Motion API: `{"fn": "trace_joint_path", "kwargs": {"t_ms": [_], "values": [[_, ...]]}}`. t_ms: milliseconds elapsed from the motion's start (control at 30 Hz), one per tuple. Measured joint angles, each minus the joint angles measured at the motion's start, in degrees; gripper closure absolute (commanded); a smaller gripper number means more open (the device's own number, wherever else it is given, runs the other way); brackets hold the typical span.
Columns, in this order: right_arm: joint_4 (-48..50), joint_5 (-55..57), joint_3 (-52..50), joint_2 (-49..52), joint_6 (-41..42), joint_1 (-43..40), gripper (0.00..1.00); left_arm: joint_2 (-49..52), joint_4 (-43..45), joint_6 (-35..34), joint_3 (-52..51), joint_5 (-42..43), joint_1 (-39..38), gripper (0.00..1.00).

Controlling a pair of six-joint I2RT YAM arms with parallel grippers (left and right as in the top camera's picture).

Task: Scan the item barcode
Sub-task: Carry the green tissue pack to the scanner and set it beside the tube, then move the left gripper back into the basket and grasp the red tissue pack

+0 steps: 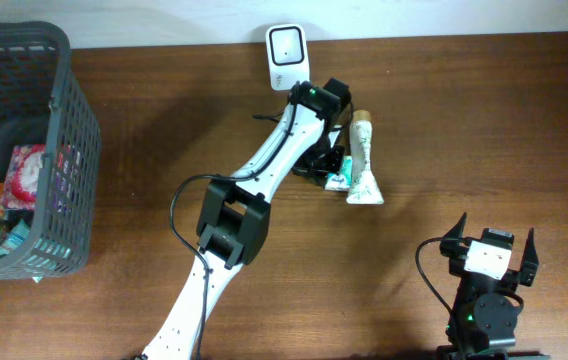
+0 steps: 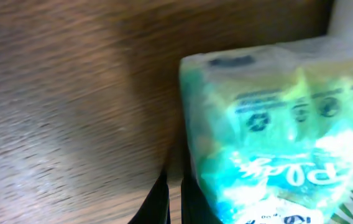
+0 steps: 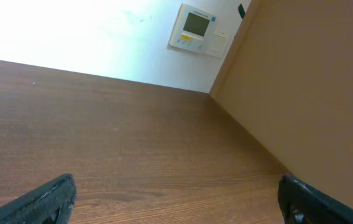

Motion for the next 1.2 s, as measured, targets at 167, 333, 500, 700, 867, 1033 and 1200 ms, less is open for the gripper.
{"fn": "trace_joint_path", "kwargs": {"t_ms": [167, 333, 500, 700, 867, 1033, 1200], "values": [[0.0, 0.0, 0.0, 0.0, 0.0, 0.0, 0.01, 0.0, 2.7, -1.6, 0.0, 0.8, 0.0, 0.89], [0.0, 0.0, 0.0, 0.0, 0.0, 0.0, 0.01, 0.0, 2.8, -2.6, 0.1, 1.4, -0.1, 0.87], [0.0, 0.0, 0.0, 0.0, 0.0, 0.0, 0.01, 0.4, -3.4, -2.6, 6.6, 1.6, 1.9, 0.72], [0.0, 0.0, 0.0, 0.0, 0.0, 0.0, 0.01, 0.0, -12.9, 0.2, 30.5, 4.1, 9.7, 0.39], [0.0, 0.0, 0.0, 0.0, 0.0, 0.0, 0.01, -8.5, -13.1, 1.2, 31.1, 4.2, 12.7, 0.24], [0.0, 0.0, 0.0, 0.0, 0.0, 0.0, 0.01, -22.0, -13.1, 3.8, 31.5, 3.8, 17.1, 0.07], [0.0, 0.0, 0.0, 0.0, 0.0, 0.0, 0.01, -29.6, -13.1, 5.5, 30.0, -1.0, 17.4, 0.01]]}}
